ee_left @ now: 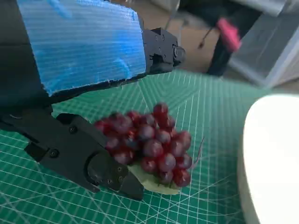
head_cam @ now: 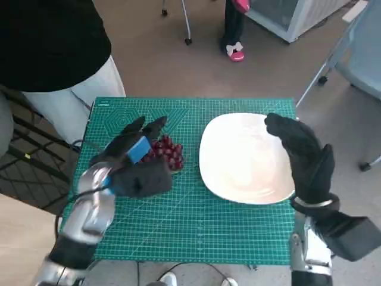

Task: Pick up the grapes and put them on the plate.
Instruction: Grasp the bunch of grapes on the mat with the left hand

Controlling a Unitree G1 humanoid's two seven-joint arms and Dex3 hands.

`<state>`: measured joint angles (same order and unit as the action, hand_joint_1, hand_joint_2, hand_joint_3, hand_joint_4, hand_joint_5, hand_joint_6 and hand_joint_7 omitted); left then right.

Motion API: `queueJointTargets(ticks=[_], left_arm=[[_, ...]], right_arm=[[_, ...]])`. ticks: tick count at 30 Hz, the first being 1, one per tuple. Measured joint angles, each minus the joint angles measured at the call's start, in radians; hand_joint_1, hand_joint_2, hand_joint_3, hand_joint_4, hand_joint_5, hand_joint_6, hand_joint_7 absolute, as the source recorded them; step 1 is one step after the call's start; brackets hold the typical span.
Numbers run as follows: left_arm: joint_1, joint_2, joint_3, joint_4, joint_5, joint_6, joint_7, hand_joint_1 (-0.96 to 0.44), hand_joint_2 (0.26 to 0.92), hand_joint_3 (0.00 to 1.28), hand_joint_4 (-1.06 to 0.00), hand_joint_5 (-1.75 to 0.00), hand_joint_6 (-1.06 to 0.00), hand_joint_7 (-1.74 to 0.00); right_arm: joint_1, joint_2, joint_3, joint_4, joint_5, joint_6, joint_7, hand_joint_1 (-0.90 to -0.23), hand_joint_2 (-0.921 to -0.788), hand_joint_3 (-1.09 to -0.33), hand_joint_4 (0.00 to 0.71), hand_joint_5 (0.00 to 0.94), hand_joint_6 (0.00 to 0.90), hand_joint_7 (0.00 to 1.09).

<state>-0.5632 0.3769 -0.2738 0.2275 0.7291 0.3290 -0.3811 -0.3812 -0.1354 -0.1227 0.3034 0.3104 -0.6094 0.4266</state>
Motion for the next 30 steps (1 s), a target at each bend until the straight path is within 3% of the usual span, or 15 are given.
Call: queueJointTargets(ticks=[15,30], left_arm=[[-0.181,-0.054,-0.105,0.388,-0.002,-0.010,0.042,-0.14,0.698,0.01,0.00,0.00,-0.20,-0.01],[-0.243,-0.071,-0.147,0.528,-0.030,-0.079,0.078,-0.08,0.714,0.01,-0.01,0.00,-0.21,-0.01]], right_arm=[[0.000,-0.001,-0.005,0.008,0.001,0.000,0.004,-0.633,-0.921,-0.856,0.401,0.001,0.007,0.43],[0.000,-0.001,-0.008,0.008,0.001,0.001,0.004,-0.632,-0.921,-0.856,0.401,0.000,0.006,0.43]])
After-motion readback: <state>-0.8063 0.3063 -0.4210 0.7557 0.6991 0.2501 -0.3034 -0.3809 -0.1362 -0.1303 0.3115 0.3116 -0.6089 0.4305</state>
